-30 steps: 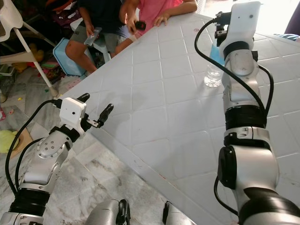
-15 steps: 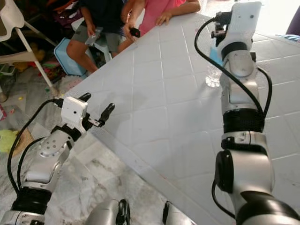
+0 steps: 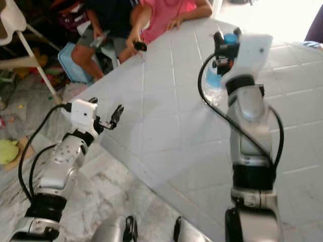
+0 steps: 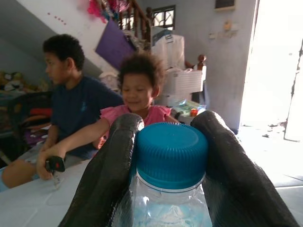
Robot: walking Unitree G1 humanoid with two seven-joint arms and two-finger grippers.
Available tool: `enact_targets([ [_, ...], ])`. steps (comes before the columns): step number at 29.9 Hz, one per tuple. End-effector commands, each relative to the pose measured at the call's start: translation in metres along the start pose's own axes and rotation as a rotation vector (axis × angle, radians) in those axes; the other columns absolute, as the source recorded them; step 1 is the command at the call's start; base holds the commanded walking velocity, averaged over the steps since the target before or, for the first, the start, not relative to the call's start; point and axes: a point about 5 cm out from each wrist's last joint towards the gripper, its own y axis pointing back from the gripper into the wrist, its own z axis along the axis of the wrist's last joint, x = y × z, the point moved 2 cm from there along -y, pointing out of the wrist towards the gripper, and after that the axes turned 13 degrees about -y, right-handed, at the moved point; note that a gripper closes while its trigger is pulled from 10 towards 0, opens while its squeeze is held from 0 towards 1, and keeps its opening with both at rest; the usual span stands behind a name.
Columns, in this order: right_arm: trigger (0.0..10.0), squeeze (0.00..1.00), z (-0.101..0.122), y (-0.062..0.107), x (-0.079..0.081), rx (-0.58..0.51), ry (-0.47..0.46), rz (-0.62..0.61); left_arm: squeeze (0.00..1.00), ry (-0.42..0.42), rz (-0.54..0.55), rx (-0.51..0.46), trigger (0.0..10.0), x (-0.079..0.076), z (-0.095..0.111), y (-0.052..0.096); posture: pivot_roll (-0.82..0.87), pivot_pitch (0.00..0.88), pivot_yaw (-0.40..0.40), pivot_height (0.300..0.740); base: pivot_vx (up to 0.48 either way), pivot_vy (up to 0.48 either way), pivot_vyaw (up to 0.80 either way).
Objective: Restocking fridge
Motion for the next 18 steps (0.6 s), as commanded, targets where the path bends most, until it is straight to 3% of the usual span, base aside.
enact_targets([
  [1,10.0,0.0,0.008,0.003,0.001,-0.027,-0.012,-0.018,0.0,-0.006,0.021,0.007,10.0,0.004,-0.003,0.001,-0.07,0.01,0.039,0.74,-0.292,0.0,0.0],
  [18,10.0,0.0,0.022,0.003,0.012,-0.078,0.022,0.01,0.0,0.005,0.048,-0.001,10.0,0.004,-0.004,-0.003,-0.07,0.0,0.021,0.74,-0.311,0.0,0.0],
])
